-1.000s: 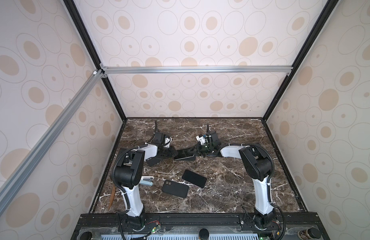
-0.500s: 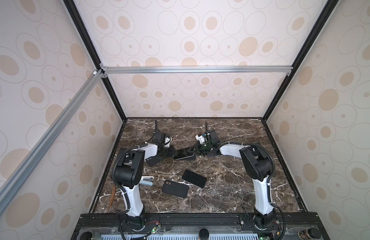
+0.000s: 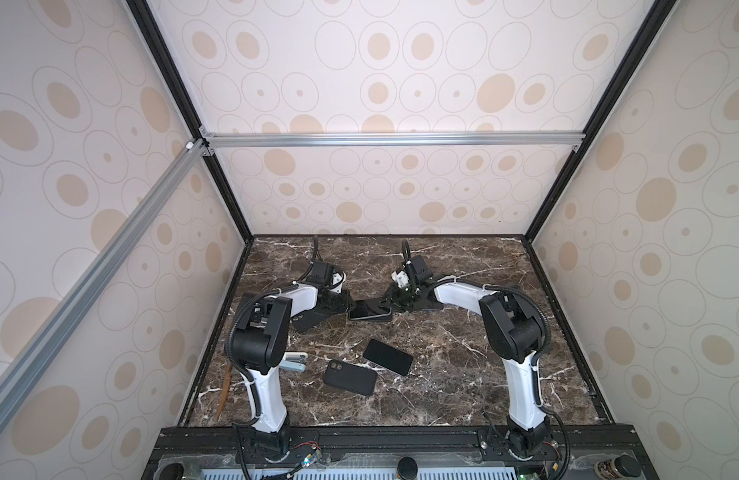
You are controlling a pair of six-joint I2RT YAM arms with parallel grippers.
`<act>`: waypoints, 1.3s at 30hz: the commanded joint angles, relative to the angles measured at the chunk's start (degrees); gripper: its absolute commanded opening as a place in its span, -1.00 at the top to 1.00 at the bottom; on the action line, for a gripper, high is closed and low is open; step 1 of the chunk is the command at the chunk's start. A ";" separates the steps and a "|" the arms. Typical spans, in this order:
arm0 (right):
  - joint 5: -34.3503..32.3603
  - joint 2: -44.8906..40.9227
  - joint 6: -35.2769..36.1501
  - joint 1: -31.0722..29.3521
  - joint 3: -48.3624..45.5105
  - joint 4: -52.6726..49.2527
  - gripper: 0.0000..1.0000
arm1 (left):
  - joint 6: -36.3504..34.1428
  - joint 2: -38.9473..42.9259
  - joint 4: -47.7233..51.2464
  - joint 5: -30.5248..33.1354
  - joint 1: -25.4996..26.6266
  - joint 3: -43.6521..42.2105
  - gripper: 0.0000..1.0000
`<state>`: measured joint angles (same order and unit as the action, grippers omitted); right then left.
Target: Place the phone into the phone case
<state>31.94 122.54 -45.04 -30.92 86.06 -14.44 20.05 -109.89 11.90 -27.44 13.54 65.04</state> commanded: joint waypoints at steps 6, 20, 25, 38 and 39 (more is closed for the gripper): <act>-6.87 2.53 3.45 -0.53 2.68 -13.25 0.30 | -2.83 -3.33 5.67 2.65 1.39 -0.11 0.41; -12.34 3.78 8.74 -2.04 12.34 -24.76 0.01 | -2.64 -3.24 5.59 2.39 1.40 -0.25 0.43; -13.86 3.29 9.83 -2.00 13.52 -27.58 -0.06 | -2.61 -3.38 5.74 2.70 1.40 -0.13 0.43; -9.98 0.83 7.92 -2.01 5.78 -21.22 0.35 | -2.58 -3.10 5.70 2.44 1.40 -0.04 0.46; -9.51 1.28 7.92 -2.04 6.10 -21.42 0.41 | -2.56 -3.27 5.73 2.29 1.40 -0.08 0.48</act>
<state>21.37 124.29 -36.93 -32.62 92.84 -36.16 18.61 -110.37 12.14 -26.68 14.31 65.41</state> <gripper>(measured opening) 0.311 0.266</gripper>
